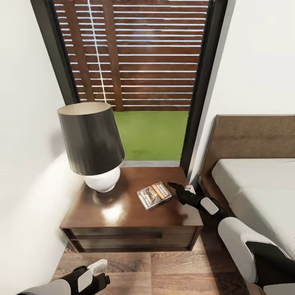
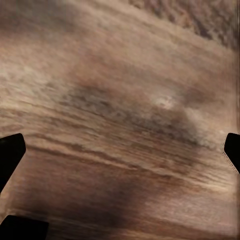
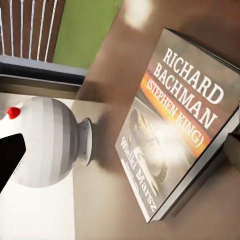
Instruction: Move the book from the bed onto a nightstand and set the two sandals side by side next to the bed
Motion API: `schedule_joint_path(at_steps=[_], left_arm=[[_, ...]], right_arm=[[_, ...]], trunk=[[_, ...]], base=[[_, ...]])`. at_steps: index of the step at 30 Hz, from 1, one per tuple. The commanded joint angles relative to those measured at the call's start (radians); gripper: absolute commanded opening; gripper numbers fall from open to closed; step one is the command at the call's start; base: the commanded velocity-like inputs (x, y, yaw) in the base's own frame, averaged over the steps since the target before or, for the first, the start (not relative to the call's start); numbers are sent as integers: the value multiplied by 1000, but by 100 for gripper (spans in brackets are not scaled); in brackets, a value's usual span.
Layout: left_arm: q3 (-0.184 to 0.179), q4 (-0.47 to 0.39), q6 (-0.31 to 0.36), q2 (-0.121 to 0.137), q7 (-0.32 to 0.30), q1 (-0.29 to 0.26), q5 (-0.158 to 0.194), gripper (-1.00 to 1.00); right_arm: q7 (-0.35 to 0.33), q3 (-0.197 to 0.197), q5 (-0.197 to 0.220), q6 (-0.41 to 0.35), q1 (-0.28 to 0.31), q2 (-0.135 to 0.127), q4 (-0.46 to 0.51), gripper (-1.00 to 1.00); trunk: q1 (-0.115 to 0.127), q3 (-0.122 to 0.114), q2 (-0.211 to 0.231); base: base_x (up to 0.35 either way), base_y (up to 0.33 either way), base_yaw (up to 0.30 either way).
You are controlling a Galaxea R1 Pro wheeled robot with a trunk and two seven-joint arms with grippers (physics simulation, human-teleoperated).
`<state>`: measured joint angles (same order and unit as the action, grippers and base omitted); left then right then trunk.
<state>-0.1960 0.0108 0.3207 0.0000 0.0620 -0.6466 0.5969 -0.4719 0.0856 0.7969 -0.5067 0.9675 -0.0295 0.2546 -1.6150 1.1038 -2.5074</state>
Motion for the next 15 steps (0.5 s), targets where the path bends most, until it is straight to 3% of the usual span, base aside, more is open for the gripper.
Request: schedule_joint_path(at_steps=[1,15], left_arm=[[-8,1,3,0,2,-1,11,100],[-8,1,3,0,2,-1,11,100]], right_arm=[[-1,8,-1,-7,0,0,0,100],[1,7,-2,-6,0,0,0,100]], trunk=[[1,-3,0],[7,-57,3]], base=[[0,0,0],[0,0,0]])
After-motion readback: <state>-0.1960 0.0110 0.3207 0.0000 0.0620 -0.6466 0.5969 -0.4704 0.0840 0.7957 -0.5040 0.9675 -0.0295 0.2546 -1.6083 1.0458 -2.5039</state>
